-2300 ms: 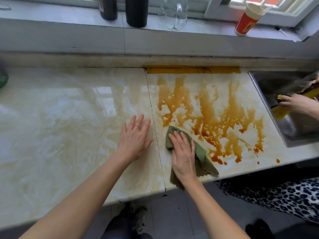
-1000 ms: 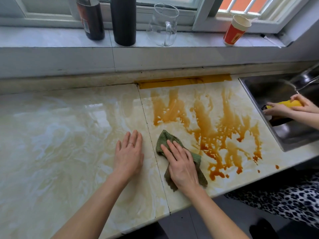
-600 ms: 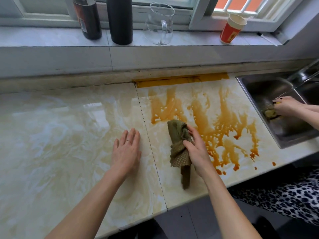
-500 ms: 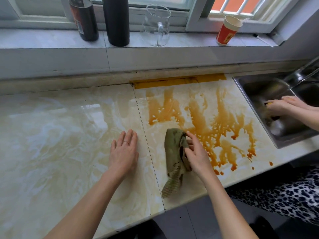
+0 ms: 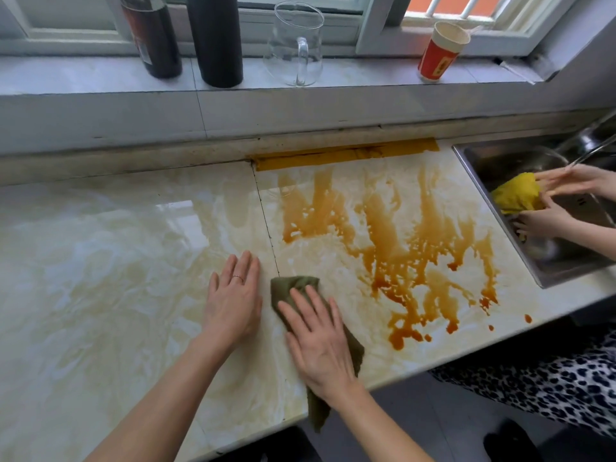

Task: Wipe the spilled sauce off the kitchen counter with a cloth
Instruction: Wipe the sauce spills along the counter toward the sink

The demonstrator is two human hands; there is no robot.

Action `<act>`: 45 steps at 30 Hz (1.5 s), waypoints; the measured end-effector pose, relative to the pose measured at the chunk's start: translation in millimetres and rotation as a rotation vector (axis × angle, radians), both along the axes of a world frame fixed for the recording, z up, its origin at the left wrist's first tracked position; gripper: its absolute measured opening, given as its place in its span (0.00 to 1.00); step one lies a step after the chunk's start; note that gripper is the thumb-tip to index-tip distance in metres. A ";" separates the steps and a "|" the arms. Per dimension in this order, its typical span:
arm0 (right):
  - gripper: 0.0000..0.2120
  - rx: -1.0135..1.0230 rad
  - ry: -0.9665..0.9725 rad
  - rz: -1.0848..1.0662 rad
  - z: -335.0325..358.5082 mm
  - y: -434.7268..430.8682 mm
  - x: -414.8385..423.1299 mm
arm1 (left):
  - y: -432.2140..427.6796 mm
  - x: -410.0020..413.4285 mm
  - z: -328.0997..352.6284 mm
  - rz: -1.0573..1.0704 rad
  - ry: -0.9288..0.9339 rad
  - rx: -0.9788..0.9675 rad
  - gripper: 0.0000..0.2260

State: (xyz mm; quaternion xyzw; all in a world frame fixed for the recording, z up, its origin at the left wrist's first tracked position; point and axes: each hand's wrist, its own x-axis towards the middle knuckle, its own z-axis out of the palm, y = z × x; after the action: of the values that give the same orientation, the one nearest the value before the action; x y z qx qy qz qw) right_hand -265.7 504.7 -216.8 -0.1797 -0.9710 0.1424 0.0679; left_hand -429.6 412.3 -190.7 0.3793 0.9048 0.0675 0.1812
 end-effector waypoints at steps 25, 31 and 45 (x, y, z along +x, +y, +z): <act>0.27 -0.008 0.163 -0.094 -3.6 95.6 41.1 | 2.1 0.3 2.8 -0.004 0.007 -0.029 0.29; 0.32 -0.042 0.288 0.038 -4.1 59.6 40.8 | 2.1 0.6 1.1 0.007 0.014 -0.041 0.29; 0.22 0.034 0.127 0.251 -8.7 47.1 71.5 | 5.8 4.5 1.0 0.039 0.020 -0.040 0.29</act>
State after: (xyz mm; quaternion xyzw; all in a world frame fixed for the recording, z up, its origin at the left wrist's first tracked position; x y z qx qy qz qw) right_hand -194.1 551.8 -225.4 -0.0462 -0.9818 0.1444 0.1141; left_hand -425.1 418.2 -189.7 0.3585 0.9150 0.0492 0.1785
